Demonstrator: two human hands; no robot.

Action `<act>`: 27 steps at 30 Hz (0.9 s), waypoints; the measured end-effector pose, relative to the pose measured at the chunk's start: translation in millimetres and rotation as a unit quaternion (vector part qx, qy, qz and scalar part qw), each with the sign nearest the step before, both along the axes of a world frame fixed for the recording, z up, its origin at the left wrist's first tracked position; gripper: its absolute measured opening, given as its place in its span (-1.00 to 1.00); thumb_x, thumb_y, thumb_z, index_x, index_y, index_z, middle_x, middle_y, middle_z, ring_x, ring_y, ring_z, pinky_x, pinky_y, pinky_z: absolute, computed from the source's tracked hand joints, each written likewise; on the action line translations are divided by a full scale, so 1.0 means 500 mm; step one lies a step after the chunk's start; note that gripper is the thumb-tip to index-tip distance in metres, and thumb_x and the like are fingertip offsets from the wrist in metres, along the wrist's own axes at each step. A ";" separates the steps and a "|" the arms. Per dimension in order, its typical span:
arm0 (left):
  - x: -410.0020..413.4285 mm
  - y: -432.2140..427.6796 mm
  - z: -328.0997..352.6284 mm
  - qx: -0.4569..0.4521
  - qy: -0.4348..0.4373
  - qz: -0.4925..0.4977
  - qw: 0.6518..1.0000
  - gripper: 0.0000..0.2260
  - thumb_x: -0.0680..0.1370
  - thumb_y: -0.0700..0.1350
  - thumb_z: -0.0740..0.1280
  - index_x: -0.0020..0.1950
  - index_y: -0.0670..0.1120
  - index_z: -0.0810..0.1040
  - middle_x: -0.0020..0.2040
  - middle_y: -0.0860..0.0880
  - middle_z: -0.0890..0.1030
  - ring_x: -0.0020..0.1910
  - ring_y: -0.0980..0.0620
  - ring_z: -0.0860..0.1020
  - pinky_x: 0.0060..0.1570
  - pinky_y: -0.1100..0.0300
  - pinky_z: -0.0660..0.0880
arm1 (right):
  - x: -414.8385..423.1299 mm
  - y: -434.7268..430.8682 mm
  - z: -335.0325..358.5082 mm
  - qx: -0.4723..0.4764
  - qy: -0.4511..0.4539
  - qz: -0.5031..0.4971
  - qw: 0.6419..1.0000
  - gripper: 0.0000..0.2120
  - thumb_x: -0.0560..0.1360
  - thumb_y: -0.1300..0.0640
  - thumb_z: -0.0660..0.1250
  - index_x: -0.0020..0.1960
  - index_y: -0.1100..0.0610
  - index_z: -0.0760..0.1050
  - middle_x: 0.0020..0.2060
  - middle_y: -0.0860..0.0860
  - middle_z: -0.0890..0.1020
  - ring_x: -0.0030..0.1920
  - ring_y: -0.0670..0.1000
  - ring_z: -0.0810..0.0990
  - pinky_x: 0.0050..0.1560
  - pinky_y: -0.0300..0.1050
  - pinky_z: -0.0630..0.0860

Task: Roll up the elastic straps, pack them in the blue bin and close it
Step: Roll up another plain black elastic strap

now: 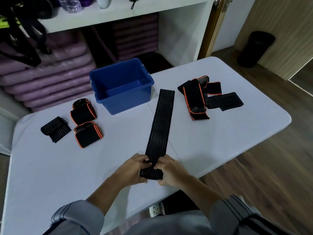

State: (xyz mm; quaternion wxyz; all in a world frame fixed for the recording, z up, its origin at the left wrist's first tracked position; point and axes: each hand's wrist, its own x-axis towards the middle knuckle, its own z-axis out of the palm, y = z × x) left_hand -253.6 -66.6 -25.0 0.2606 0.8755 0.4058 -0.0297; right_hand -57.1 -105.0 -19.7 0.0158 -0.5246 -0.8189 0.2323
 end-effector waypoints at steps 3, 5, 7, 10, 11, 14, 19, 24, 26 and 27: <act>-0.005 -0.008 -0.005 0.026 0.001 -0.018 0.999 -0.42 0.40 0.09 0.43 0.37 -0.05 0.43 0.36 0.03 0.35 0.32 0.07 0.32 0.27 0.33 0.27 | -0.006 -0.012 -0.005 0.038 -0.060 0.036 0.997 -0.70 0.18 -0.03 0.45 -0.15 0.10 0.64 -0.27 -0.02 0.58 -0.17 0.02 0.57 -0.38 -0.21 0.50; -0.008 -0.014 -0.010 0.036 -0.021 -0.013 0.999 -0.48 0.41 0.05 0.41 0.34 -0.07 0.47 0.29 0.00 0.41 0.27 0.04 0.37 0.21 0.32 0.31 | -0.007 -0.021 -0.009 0.065 -0.034 0.015 0.997 -0.79 0.18 -0.05 0.34 -0.30 0.06 0.61 -0.42 -0.07 0.54 -0.32 -0.03 0.55 -0.50 -0.28 0.45; -0.007 -0.019 -0.011 0.034 -0.043 0.003 0.999 -0.58 0.44 -0.03 0.37 0.29 -0.05 0.51 0.19 0.01 0.49 0.19 0.06 0.42 0.16 0.33 0.35 | -0.004 -0.025 -0.009 0.066 0.028 -0.004 0.997 -0.75 0.31 0.00 0.19 -0.27 0.11 0.57 -0.40 -0.03 0.55 -0.31 0.00 0.54 -0.45 -0.24 0.44; 0.002 -0.020 -0.001 0.004 -0.102 0.074 0.992 -0.76 0.49 -0.12 0.33 0.14 0.02 0.60 0.00 0.08 0.60 0.02 0.13 0.45 0.02 0.37 0.35 | 0.002 -0.025 0.003 0.028 0.097 -0.097 0.990 -0.75 0.51 0.08 0.12 -0.05 0.18 0.52 -0.26 0.09 0.55 -0.27 0.07 0.50 -0.32 -0.14 0.38; 0.008 -0.018 0.004 -0.023 -0.113 0.108 0.987 -0.80 0.50 -0.13 0.33 0.11 0.02 0.60 -0.06 0.09 0.62 -0.04 0.15 0.47 -0.03 0.34 0.37 | 0.004 -0.024 0.002 0.015 0.112 -0.128 0.985 -0.77 0.55 0.08 0.13 0.01 0.17 0.50 -0.25 0.08 0.52 -0.28 0.05 0.47 -0.30 -0.15 0.34; 0.026 -0.013 0.016 -0.128 -0.138 0.209 0.960 -0.84 0.50 -0.14 0.34 0.07 -0.01 0.55 -0.20 0.05 0.60 -0.16 0.10 0.57 -0.09 0.21 0.51 | 0.004 -0.023 -0.007 -0.030 0.153 -0.205 0.966 -0.83 0.59 0.10 0.11 0.08 0.14 0.41 -0.31 0.01 0.51 -0.37 -0.05 0.45 -0.40 -0.26 0.28; 0.051 -0.007 0.004 -0.108 -0.125 0.276 0.947 -0.85 0.47 -0.17 0.36 0.03 -0.04 0.56 -0.29 0.04 0.55 -0.26 0.07 0.55 -0.28 0.41 0.41 | 0.001 -0.010 -0.030 -0.035 0.162 -0.259 0.952 -0.84 0.56 0.14 0.22 0.09 0.19 0.38 -0.21 0.03 0.51 -0.35 -0.11 0.43 -0.37 -0.36 0.26; 0.037 -0.011 -0.012 0.012 -0.101 0.193 0.976 -0.68 0.47 -0.12 0.39 0.21 -0.06 0.49 -0.03 0.01 0.45 -0.27 0.09 0.44 -0.15 0.26 0.46 | 0.009 -0.001 -0.044 0.036 0.152 -0.216 0.964 -0.74 0.47 0.19 0.36 0.15 0.14 0.46 0.02 0.01 0.42 -0.14 -0.07 0.44 -0.12 -0.28 0.36; 0.020 -0.014 -0.024 0.077 -0.116 0.117 0.983 -0.75 0.47 -0.08 0.36 0.14 -0.05 0.54 0.00 0.01 0.48 -0.21 0.09 0.49 -0.19 0.23 0.52 | 0.019 0.000 -0.042 0.074 0.142 -0.146 0.976 -0.82 0.45 0.20 0.38 0.06 0.10 0.55 -0.04 0.00 0.48 -0.11 -0.04 0.47 -0.10 -0.23 0.42; 0.011 -0.014 -0.029 0.103 -0.120 0.082 0.984 -0.77 0.47 -0.03 0.32 0.10 -0.03 0.55 -0.01 0.04 0.50 -0.16 0.11 0.51 -0.20 0.25 0.53 | 0.025 -0.001 -0.040 0.086 0.135 -0.105 0.982 -0.86 0.46 0.15 0.37 0.01 0.09 0.59 -0.07 0.01 0.52 -0.10 0.00 0.49 -0.10 -0.19 0.45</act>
